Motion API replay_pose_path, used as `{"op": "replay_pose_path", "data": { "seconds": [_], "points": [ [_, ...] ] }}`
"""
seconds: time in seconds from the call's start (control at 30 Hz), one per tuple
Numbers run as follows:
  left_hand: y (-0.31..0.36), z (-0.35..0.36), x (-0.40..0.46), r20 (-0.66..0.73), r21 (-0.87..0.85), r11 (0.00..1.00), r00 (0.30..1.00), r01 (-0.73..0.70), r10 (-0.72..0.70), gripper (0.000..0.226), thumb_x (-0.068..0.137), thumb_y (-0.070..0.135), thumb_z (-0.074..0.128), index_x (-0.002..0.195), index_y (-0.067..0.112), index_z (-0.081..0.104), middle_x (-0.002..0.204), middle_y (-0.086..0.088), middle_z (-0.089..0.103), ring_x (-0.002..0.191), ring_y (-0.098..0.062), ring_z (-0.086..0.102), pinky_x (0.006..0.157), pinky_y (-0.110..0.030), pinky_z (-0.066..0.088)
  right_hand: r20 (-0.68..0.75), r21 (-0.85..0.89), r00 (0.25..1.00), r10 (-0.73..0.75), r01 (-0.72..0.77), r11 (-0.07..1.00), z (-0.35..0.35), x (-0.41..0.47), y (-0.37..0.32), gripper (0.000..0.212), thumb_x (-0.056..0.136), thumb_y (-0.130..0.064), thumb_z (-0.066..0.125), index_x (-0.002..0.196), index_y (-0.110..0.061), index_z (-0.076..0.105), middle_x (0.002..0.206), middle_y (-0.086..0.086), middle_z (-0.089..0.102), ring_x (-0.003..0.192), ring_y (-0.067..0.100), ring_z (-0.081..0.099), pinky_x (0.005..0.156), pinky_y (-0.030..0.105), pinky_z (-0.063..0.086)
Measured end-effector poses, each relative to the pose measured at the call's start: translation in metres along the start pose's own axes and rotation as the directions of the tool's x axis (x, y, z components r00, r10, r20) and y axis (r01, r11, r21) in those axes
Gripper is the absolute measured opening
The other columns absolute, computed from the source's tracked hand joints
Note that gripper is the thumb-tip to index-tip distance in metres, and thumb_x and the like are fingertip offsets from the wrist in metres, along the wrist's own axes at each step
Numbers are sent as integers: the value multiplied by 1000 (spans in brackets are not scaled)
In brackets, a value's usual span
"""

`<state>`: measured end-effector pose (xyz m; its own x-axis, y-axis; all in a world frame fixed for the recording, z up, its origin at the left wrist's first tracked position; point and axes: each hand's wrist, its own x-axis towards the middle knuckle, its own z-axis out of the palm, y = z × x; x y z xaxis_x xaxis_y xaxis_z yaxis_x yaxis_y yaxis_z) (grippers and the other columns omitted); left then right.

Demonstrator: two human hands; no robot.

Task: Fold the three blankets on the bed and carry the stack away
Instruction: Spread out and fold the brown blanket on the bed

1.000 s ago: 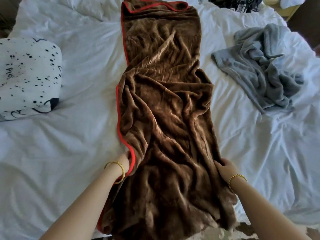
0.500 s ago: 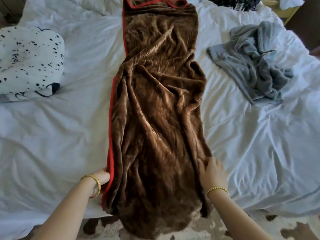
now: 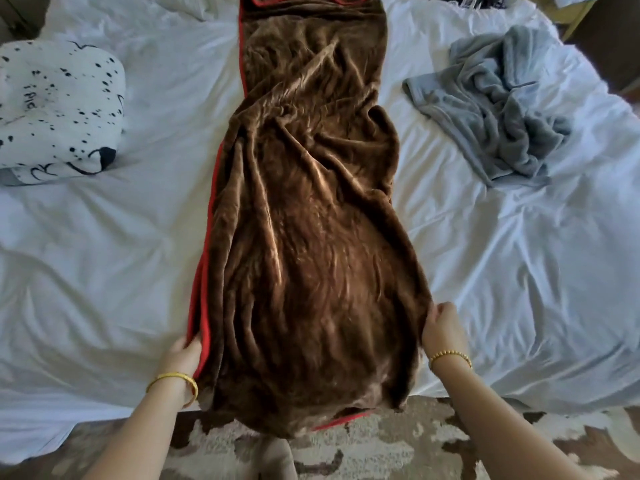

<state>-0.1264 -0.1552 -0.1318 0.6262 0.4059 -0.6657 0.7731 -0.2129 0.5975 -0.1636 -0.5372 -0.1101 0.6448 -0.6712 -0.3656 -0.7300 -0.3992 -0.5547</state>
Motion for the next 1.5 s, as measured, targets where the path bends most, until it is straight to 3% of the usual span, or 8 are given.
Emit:
{"op": "replay_pose_path", "data": {
  "seconds": [0.17, 0.4, 0.6, 0.73, 0.9, 1.1, 1.33, 1.5],
  "points": [
    [-15, 1, -1, 250, 220, 975, 965, 22, -79, 31, 97, 23, 45, 119, 3, 55, 105, -20, 64, 100, -36, 59, 94, -49, 47, 187, 1, 982, -16, 16, 1000, 30, -25, 25, 30, 92, -27, 54, 110, -5, 45, 106, 15, 58, 101, 36, 57, 84, 40, 46],
    [-26, -23, -1, -74, -55, 998, 997, -41, 37, 37, 96, 42, 42, 115, 15, 60, 100, -15, 64, 89, -32, 60, 88, -46, 48, 1, 103, 996, 93, -93, 990, 16, -18, 45, 23, 99, -25, 31, 96, -9, 49, 100, 19, 59, 90, 33, 54, 75, 36, 39],
    [-72, -5, -29, 318, 143, 985, 938, 92, -134, 28, 92, 18, 58, 116, 5, 58, 94, -15, 68, 92, -32, 63, 94, -51, 48, 482, 15, 871, 95, -116, 993, -3, -37, 71, 26, 90, -36, 58, 98, -11, 59, 92, 7, 61, 86, 20, 55, 78, 26, 44],
    [-92, -9, -47, 182, 343, 939, 979, 27, -95, 30, 94, 31, 51, 107, 6, 62, 108, -19, 64, 96, -30, 60, 88, -37, 48, 663, -136, 730, 167, -102, 985, -9, -57, 93, 32, 88, -22, 63, 115, -7, 58, 98, 7, 63, 83, 17, 56, 73, 23, 42],
    [-110, -39, -72, -133, 42, 999, 991, 10, -4, 58, 84, 58, 51, 113, 9, 62, 119, -20, 60, 104, -34, 57, 86, -39, 42, 419, 89, 895, 152, -207, 974, -32, -66, 120, 34, 92, -25, 55, 102, 7, 62, 78, 15, 62, 72, 27, 57, 72, 38, 48],
    [-124, 10, -112, 198, 205, 970, 976, -133, 91, 80, 78, 49, 66, 138, 18, 23, 137, -7, 46, 112, -20, 49, 104, -35, 35, 718, 338, 685, 121, -496, 800, -32, -111, 134, 29, 87, -25, 62, 101, 0, 63, 93, 14, 73, 85, 21, 70, 67, 24, 57],
    [-119, 33, -118, 79, 378, 924, 993, 56, -93, 79, 83, 70, 36, 131, 8, 29, 128, -18, 52, 108, -34, 53, 98, -44, 40, 751, 471, 659, 36, -573, 671, -21, -133, 144, 27, 90, -18, 57, 113, -5, 61, 106, 10, 71, 94, 17, 67, 75, 24, 52],
    [-126, 34, -141, 42, 697, 594, 850, -402, 526, 86, 82, 60, 52, 145, 19, 10, 133, -13, 44, 93, -36, 63, 61, -37, 47, 699, 539, 715, 28, -552, 637, -14, -158, 161, 20, 92, -14, 54, 107, -3, 61, 88, 11, 74, 76, 18, 72, 57, 23, 56]
  ]
}}
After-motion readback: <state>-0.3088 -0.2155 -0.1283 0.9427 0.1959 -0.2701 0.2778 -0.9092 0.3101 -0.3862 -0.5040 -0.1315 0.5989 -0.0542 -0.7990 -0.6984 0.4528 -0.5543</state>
